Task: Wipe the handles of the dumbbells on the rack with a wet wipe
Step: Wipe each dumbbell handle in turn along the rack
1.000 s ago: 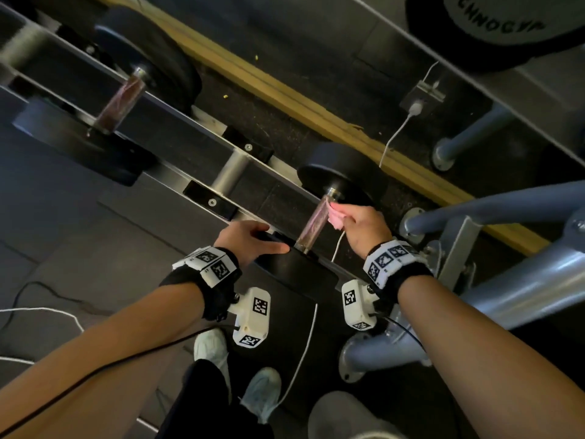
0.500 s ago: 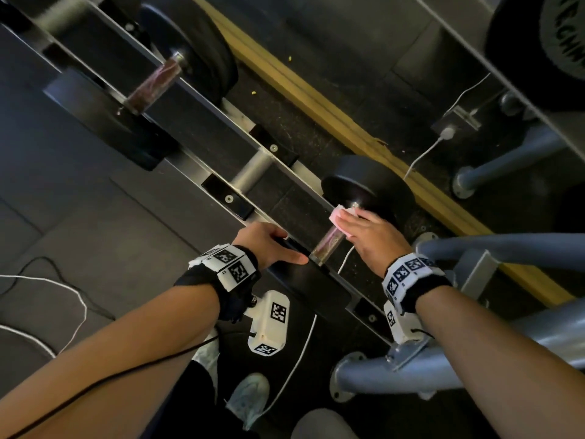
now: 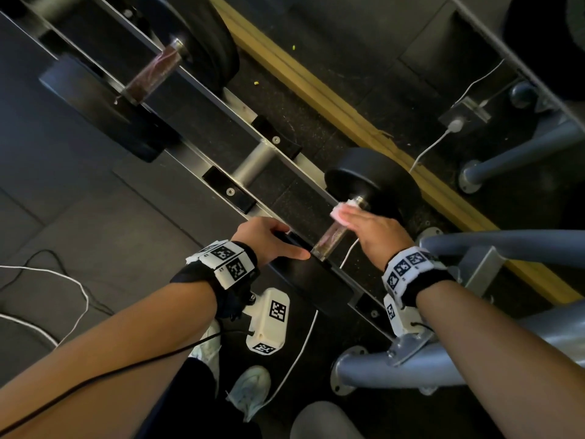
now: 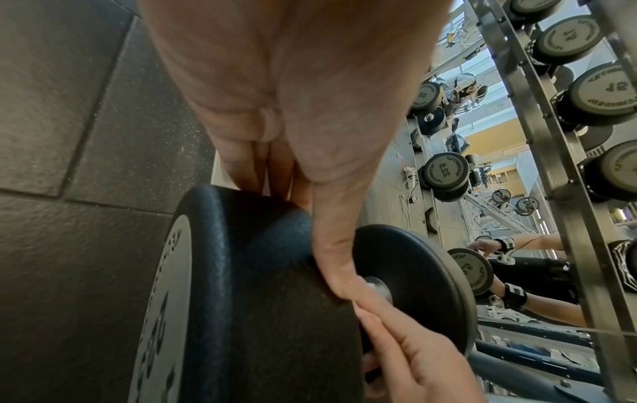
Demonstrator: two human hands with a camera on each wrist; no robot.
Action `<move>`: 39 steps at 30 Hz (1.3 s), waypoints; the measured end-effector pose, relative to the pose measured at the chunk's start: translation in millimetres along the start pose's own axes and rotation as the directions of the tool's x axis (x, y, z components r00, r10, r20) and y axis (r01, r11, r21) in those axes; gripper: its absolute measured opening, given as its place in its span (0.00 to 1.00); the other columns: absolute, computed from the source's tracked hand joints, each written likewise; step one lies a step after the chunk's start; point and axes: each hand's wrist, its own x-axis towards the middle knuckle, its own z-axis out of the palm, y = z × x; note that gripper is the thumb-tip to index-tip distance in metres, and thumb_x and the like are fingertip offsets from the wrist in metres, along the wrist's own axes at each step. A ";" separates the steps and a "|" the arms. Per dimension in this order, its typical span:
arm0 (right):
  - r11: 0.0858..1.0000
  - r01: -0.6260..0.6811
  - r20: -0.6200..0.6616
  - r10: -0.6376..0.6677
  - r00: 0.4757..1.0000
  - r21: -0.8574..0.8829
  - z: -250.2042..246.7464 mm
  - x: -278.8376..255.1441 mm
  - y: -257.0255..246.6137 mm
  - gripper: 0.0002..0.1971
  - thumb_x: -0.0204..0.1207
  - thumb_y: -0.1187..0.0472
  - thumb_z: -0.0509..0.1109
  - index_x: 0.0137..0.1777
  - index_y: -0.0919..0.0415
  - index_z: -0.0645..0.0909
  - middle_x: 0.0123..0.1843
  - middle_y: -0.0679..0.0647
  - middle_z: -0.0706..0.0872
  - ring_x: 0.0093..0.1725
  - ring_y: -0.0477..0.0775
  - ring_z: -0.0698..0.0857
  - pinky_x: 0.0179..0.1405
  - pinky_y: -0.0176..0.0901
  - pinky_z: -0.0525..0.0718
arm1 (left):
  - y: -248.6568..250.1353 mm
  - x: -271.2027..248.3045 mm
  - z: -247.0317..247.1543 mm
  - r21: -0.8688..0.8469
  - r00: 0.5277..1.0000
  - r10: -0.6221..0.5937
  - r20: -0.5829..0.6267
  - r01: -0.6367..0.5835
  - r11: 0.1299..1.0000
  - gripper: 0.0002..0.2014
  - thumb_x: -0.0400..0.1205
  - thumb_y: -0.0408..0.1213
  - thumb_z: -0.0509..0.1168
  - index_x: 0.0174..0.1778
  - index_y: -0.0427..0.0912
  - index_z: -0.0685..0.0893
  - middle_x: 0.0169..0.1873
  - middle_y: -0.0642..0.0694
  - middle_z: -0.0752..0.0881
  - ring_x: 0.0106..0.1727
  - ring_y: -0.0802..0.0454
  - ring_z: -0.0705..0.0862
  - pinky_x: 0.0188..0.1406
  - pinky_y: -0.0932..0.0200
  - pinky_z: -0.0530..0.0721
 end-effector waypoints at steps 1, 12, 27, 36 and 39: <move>0.999 -0.040 -0.022 0.040 0.999 0.032 -0.8 0.5 -0.2 0.23 0.85 0.65 0.60 0.78 0.46 0.74 0.80 0.40 0.73 0.78 0.44 0.73 0.80 0.49 0.71 | -0.1 0.0 -0.2 -0.001 1.000 -0.001 -0.001 0.001 1.000 0.36 0.66 0.54 0.82 0.70 0.55 0.81 0.65 0.53 0.83 0.60 0.56 0.77 0.55 0.60 0.72; 0.967 -0.252 0.246 0.236 0.940 0.034 0.4 7.0 -15.7 0.23 0.83 0.67 0.64 0.76 0.50 0.75 0.82 0.48 0.70 0.80 0.48 0.70 0.81 0.56 0.68 | 2.3 -3.4 -0.4 0.025 1.000 -0.008 0.004 0.008 1.000 0.41 0.68 0.55 0.80 0.78 0.56 0.74 0.71 0.50 0.80 0.73 0.48 0.76 0.64 0.55 0.73; 0.987 -0.125 0.131 0.138 0.982 -0.101 4.2 -2.9 -16.5 0.22 0.80 0.51 0.62 0.74 0.39 0.73 0.76 0.43 0.77 0.72 0.50 0.79 0.72 0.42 0.71 | -3.9 -0.6 2.0 0.026 1.000 0.012 -0.002 -0.012 1.000 0.45 0.68 0.57 0.79 0.81 0.56 0.70 0.75 0.50 0.78 0.76 0.48 0.75 0.64 0.56 0.72; 0.985 0.171 0.293 -0.159 0.943 -0.015 14.9 -39.1 -22.8 0.30 0.83 0.57 0.51 0.81 0.27 0.54 0.84 0.30 0.59 0.79 0.36 0.66 0.81 0.43 0.65 | -2.2 1.5 1.0 0.020 1.000 -0.009 0.006 0.009 1.000 0.47 0.66 0.56 0.81 0.81 0.55 0.70 0.76 0.51 0.77 0.77 0.48 0.74 0.72 0.51 0.72; 0.983 0.119 0.149 -0.098 0.984 -0.140 4.2 -23.9 -15.7 0.28 0.83 0.55 0.50 0.81 0.30 0.59 0.82 0.38 0.68 0.75 0.46 0.76 0.73 0.47 0.73 | -1.6 1.9 -0.7 0.026 1.000 -0.007 0.014 0.007 1.000 0.47 0.66 0.56 0.81 0.81 0.55 0.70 0.75 0.51 0.78 0.76 0.48 0.74 0.72 0.51 0.72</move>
